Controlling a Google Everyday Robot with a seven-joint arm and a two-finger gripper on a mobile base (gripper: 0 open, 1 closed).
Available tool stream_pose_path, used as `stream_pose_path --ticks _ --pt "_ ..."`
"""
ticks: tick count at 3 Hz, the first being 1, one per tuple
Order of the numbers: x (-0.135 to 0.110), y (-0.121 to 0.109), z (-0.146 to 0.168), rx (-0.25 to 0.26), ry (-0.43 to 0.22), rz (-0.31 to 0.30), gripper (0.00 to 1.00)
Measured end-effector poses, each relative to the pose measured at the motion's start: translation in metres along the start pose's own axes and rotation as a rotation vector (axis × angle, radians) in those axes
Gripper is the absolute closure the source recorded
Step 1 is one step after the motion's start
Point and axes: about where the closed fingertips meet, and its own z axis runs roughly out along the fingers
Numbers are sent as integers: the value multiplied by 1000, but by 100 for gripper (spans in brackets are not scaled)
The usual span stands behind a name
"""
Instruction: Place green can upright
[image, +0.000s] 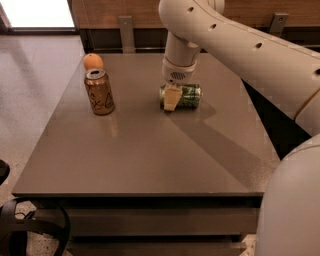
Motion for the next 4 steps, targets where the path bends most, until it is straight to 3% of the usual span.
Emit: stream_pose_path --ticks 1,2,3,4 --pt "0 0 2 -2 1 -1 98" --pt "0 0 2 -2 0 -2 100" --pt "0 -15 -22 14 -14 -20 100" --pt "-7 -34 -61 32 -80 -17 100"
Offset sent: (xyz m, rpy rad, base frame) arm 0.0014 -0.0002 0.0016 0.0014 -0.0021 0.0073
